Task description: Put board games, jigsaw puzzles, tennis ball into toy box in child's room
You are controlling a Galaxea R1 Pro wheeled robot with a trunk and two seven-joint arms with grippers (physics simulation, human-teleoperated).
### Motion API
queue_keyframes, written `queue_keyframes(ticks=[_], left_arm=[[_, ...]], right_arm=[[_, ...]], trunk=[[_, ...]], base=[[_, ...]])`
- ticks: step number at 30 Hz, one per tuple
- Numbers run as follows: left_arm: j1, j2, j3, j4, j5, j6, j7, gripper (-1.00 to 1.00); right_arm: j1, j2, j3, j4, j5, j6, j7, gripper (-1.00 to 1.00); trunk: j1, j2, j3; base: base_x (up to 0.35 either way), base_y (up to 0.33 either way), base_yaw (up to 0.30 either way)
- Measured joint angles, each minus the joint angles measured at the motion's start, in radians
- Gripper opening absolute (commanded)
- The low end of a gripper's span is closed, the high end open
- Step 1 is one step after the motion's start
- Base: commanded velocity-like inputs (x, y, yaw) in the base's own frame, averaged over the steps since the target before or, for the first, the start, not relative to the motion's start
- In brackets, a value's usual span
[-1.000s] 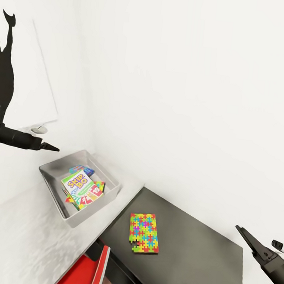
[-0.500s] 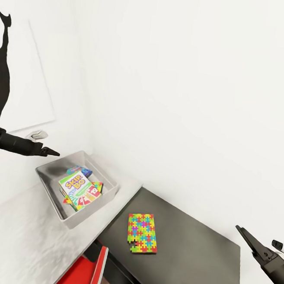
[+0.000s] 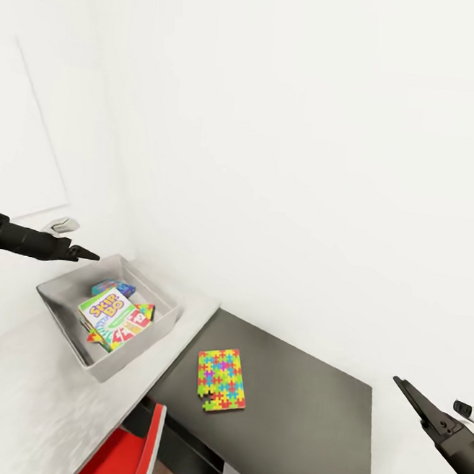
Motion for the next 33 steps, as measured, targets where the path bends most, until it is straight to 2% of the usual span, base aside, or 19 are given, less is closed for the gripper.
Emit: queue_keyframes(ticks=[15, 33], left_arm=[[0.000, 0.001, 0.001, -0.002, 0.000, 0.000, 0.000, 1.00], [0.000, 0.001, -0.001, -0.004, 0.001, -0.001, 0.000, 1.00]], right_arm=[[-0.001, 0.000, 0.000, 0.000, 0.001, -0.001, 0.000, 1.00], [0.000, 0.001, 0.000, 0.000, 0.001, -0.001, 0.007, 1.00]], trunk=[[0.000, 0.000, 0.007], [0.000, 0.000, 0.033]], base=[[-0.017, 0.000, -0.041], [0.000, 0.000, -0.068]])
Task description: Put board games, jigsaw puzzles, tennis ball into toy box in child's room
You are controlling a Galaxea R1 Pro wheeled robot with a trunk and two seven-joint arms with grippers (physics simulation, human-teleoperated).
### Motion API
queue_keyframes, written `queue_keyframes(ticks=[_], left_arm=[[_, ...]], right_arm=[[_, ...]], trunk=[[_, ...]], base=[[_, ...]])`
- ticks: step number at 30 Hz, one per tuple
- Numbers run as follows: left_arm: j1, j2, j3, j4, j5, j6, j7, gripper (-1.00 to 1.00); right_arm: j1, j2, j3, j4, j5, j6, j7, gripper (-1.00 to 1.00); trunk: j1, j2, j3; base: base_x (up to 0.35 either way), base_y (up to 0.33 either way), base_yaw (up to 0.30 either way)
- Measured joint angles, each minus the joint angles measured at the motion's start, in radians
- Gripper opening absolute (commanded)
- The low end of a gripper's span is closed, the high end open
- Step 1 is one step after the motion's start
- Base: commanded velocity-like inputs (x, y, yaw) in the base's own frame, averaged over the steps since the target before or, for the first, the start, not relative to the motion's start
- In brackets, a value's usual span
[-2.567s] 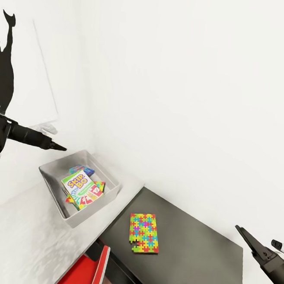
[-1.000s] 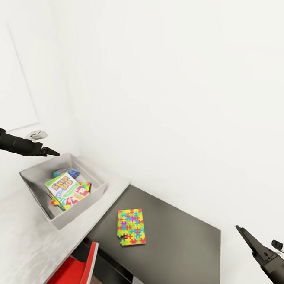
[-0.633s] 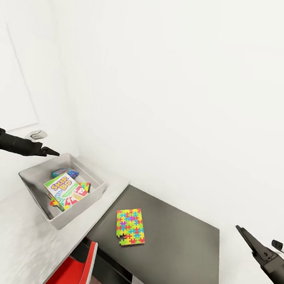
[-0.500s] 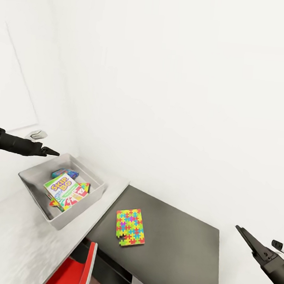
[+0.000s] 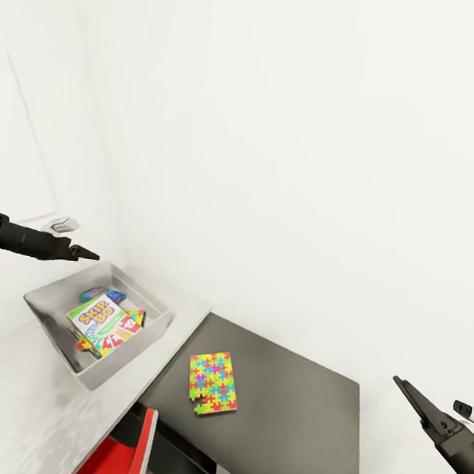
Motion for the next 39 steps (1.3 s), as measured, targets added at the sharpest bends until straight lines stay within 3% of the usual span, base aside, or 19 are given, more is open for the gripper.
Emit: queue_keyframes(ticks=[23, 30, 39], left_arm=[[0.000, -0.001, 0.000, -0.002, 0.000, -0.001, 0.000, 1.00], [0.000, -0.003, -0.002, -0.002, 0.000, -0.001, 0.000, 1.00], [0.000, -0.003, -0.003, -0.002, 0.000, -0.001, 0.000, 1.00]], right_arm=[[0.000, -0.002, -0.010, 0.001, 0.001, -0.001, 0.036, 1.00], [0.000, -0.002, -0.018, 0.002, 0.001, 0.000, 0.036, 1.00], [0.000, -0.001, -0.020, 0.002, 0.001, 0.001, 0.036, 1.00]], trunk=[[0.000, 0.000, 0.036], [0.000, 0.000, 0.039], [0.000, 0.000, 0.040]], base=[[0.000, 0.000, -0.088], [0.000, 0.000, -0.045], [0.000, 0.000, -0.227]])
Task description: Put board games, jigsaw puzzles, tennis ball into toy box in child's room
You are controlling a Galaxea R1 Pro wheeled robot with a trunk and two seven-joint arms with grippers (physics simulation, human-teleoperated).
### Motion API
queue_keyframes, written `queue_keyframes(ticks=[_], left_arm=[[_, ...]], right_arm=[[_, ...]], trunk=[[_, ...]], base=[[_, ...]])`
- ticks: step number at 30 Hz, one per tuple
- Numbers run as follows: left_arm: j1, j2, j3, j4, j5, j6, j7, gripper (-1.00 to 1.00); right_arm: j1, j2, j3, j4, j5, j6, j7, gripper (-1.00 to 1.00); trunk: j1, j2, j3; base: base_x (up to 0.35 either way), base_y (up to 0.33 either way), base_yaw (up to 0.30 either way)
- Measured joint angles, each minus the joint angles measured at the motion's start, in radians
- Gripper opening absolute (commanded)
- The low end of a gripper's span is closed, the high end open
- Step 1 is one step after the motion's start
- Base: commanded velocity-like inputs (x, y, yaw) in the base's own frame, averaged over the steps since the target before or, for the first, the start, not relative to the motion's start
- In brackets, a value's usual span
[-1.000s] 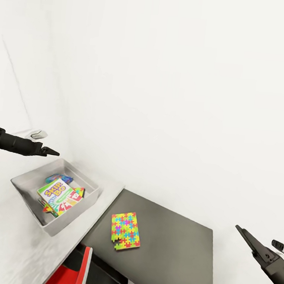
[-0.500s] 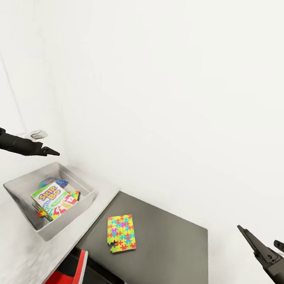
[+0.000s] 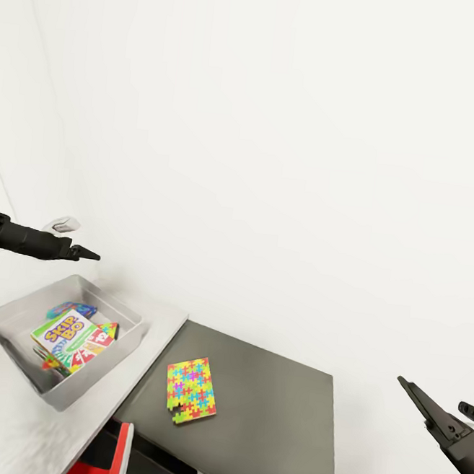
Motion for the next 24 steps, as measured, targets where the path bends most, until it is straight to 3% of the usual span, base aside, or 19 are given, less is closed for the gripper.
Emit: queue_keyframes(ticks=[9, 24], left_arm=[[0.004, -0.001, 0.000, 0.000, 0.001, 0.001, 0.000, 1.00], [0.034, -0.033, 0.001, 0.002, 0.005, 0.003, 0.000, 1.00]], right_arm=[[0.000, -0.001, 0.000, 0.000, 0.000, 0.000, -0.001, 1.00], [0.000, -0.001, 0.000, 0.000, 0.000, 0.000, -0.001, 1.00]], trunk=[[0.000, 0.000, 0.001], [0.000, 0.000, 0.007]], base=[[0.000, 0.000, -0.274], [0.000, 0.000, -0.279]])
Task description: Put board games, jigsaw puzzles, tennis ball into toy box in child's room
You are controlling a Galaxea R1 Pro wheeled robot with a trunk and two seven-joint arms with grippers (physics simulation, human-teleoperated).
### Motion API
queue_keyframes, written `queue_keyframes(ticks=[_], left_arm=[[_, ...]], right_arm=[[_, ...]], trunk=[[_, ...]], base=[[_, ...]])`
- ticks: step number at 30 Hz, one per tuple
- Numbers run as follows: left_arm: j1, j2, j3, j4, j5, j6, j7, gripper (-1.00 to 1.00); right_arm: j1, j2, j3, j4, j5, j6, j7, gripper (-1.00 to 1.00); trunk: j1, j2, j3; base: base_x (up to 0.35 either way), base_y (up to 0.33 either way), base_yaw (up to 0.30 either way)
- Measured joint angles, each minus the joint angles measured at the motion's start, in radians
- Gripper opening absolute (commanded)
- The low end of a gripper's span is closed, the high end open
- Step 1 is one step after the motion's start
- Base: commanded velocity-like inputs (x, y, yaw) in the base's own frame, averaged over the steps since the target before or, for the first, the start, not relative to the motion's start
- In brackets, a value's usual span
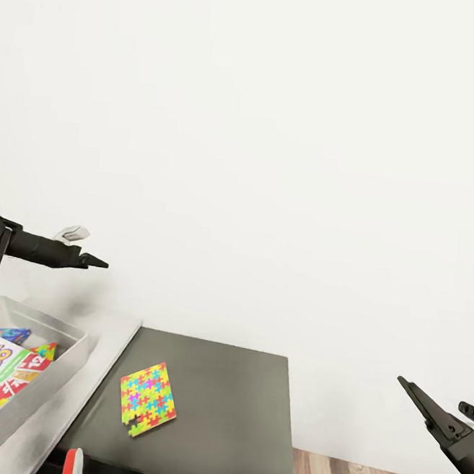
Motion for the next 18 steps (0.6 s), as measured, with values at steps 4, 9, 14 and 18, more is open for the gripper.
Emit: queue_keyframes(ticks=[4, 9, 14, 18], left_arm=[[0.001, -0.005, 0.000, 0.000, 0.005, 0.000, 0.000, 1.00], [0.001, -0.017, 0.000, 0.000, 0.008, 0.000, 0.000, 1.00], [0.001, -0.022, -0.001, 0.000, 0.009, -0.001, 0.000, 1.00], [0.002, -0.023, -0.001, 0.000, 0.009, -0.002, 0.000, 1.00]], right_arm=[[0.000, -0.001, 0.000, 0.001, 0.000, 0.000, 0.000, 1.00], [0.000, -0.001, 0.000, 0.000, 0.000, 0.000, 0.000, 1.00], [0.000, 0.000, -0.005, 0.000, -0.001, 0.001, 0.000, 1.00], [0.000, -0.001, -0.008, 0.000, -0.002, 0.001, 0.000, 1.00]], trunk=[[0.000, 0.000, 0.002], [0.000, 0.000, 0.003], [0.000, 0.000, 0.003], [0.000, 0.000, 0.003]], base=[[0.000, 0.000, -0.264], [0.000, 0.000, -0.118], [0.000, 0.000, -0.028], [0.000, 0.000, -0.009]])
